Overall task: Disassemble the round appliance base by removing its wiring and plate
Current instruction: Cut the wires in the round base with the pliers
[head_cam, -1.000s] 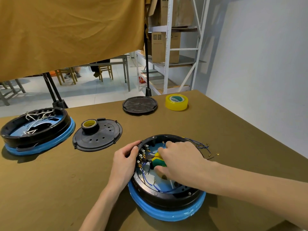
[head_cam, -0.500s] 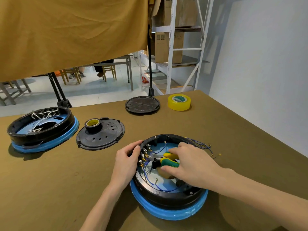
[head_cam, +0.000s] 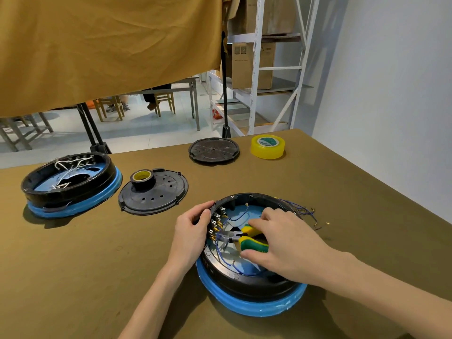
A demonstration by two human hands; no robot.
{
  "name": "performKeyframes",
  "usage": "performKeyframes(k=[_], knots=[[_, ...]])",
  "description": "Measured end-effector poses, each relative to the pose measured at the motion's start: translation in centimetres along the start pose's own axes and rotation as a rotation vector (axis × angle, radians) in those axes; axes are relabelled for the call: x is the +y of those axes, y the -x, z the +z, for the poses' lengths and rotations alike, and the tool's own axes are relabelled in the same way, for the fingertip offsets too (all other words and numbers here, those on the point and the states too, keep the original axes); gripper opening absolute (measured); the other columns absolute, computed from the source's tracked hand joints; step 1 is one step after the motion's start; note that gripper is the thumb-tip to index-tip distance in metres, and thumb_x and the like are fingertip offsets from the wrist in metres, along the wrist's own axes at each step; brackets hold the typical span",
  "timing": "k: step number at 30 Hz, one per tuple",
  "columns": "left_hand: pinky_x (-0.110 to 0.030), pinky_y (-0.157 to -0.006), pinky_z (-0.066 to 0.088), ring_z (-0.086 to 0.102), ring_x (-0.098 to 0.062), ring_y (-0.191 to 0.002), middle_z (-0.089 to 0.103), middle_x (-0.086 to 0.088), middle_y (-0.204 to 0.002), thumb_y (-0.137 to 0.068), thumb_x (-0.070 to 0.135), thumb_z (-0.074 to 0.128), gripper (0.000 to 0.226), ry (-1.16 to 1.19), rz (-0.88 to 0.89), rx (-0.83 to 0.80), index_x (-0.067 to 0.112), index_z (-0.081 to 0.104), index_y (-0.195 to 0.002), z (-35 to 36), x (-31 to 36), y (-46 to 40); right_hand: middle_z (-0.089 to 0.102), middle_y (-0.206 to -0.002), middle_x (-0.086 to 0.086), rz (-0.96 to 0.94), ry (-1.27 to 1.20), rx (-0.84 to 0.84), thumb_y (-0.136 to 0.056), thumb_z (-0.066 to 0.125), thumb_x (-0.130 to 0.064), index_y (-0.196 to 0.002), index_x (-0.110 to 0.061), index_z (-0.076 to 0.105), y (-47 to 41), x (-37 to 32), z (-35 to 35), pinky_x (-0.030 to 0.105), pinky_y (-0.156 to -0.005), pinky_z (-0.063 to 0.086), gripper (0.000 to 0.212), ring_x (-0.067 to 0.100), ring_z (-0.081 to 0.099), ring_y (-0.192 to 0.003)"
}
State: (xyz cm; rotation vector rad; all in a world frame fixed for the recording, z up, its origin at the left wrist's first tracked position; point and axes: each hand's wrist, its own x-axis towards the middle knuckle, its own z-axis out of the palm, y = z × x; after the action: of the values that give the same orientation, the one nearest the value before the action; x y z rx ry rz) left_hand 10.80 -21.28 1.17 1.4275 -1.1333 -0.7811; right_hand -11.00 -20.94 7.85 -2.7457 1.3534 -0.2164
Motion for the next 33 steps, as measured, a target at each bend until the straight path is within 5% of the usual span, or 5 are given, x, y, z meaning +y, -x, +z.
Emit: performKeyframes(k=[11,16,22,33], knots=[[-0.023,-0.089,0.056,0.066,0.003,-0.106,0.072,0.014,-0.115,-0.106,0.021,0.051,0.029,-0.004,0.011,0.003,0.029,0.07,-0.127,0.1,-0.2,0.0,0.038,-0.096,-0.002,-0.025,0.232,-0.007,-0.095,0.045,-0.07,-0.115,-0.021,0.058,-0.9,-2.7,-1.4,0.034,-0.078,0.029,0.055,0.019,0.034,-0.088],[-0.03,-0.095,0.056,0.066,-0.004,-0.112,0.072,0.011,-0.117,-0.106,0.02,0.052,0.029,-0.011,0.008,0.018,0.026,0.07,-0.128,0.1,-0.2,-0.1,0.051,-0.107,0.009,-0.027,0.328,0.013,-0.098,0.047,-0.061,-0.116,-0.012,0.057,-0.7,-4.1,-1.2,0.037,-0.075,0.03,0.053,0.027,0.047,-0.095],[-0.031,-0.1,0.053,0.063,-0.006,-0.116,0.071,0.01,-0.119,-0.106,0.02,0.051,0.03,-0.04,0.017,0.038,0.025,0.07,-0.129,0.3,-0.1,0.0,0.05,-0.096,0.004,-0.023,0.209,-0.086,-0.097,0.047,-0.064,-0.11,-0.016,0.06,-0.9,-3.0,-1.6,0.037,-0.073,0.046,0.051,0.024,0.053,-0.087],[-0.037,-0.101,0.055,0.065,-0.009,-0.115,0.071,0.006,-0.12,-0.107,0.018,0.05,0.03,-0.038,0.004,0.035,0.023,0.069,-0.13,0.3,0.1,0.2,0.048,-0.089,0.002,-0.066,0.221,-0.083,-0.095,0.049,-0.066,-0.097,-0.017,0.055,-1.4,-2.5,-2.1,0.036,-0.069,0.037,0.05,0.024,0.052,-0.084]])
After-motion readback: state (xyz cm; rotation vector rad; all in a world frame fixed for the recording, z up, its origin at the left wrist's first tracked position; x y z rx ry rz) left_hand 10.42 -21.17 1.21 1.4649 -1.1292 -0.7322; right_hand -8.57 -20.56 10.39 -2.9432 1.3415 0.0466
